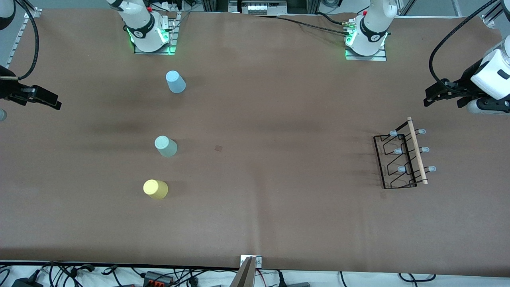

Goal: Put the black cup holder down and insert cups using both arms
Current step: 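Grasp the teal cup with the right gripper while the left gripper lifts the rack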

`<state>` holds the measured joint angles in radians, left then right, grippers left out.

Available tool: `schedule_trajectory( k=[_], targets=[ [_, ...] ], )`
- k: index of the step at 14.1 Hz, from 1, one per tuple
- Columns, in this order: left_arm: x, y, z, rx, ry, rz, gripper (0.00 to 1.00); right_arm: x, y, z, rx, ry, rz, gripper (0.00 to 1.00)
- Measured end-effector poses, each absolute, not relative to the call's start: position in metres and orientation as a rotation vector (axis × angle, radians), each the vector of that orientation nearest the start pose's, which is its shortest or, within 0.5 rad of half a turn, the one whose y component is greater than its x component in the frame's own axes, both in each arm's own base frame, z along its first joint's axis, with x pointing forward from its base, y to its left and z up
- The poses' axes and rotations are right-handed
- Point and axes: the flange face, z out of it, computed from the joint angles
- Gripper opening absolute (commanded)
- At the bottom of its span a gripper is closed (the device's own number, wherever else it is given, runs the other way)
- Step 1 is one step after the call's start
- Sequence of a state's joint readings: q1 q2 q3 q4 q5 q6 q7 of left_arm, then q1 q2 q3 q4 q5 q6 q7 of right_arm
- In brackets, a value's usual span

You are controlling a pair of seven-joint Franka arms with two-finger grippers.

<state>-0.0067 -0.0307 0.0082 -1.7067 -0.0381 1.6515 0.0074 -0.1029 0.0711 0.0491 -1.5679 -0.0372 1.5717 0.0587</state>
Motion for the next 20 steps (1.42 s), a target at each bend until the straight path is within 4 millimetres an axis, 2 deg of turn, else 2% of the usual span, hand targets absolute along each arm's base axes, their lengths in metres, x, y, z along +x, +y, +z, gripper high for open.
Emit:
schedule_trajectory(
  k=[5, 8, 10, 12, 15, 17, 18, 20],
  targets=[
    [0.549, -0.001, 0.582, -3.180, -0.003, 0.046, 1.00, 0.572, -0.036, 0.582, -3.168, 0.175, 0.122, 1.00],
    [0.549, -0.001, 0.582, -3.180, -0.003, 0.046, 1.00, 0.571, -0.028, 0.557, -3.165, 0.150, 0.209, 1.00],
    [0.549, -0.001, 0.582, -3.180, -0.003, 0.046, 1.00, 0.572, -0.015, 0.526, -3.159, 0.111, 0.285, 1.00],
    [0.549, -0.001, 0.578, -3.179, -0.003, 0.079, 1.00, 0.581, 0.008, 0.485, -3.157, 0.061, 0.272, 1.00],
    [0.545, 0.004, 0.548, -3.165, -0.017, 0.327, 1.00, 0.586, 0.051, 0.396, -3.153, 0.183, 0.073, 1.00],
    [0.556, 0.023, 0.525, -3.159, -0.072, 0.408, 1.00, 0.580, 0.077, 0.347, -3.136, 0.219, 0.008, 1.00],
    [0.565, 0.031, 0.508, -3.155, -0.087, 0.452, 1.00, 0.579, 0.084, 0.333, -3.129, 0.224, -0.008, 1.00],
    [0.586, 0.042, 0.473, -3.151, -0.071, 0.527, 1.00, 0.583, 0.090, 0.318, -3.122, 0.218, -0.033, 1.00]
  ],
)
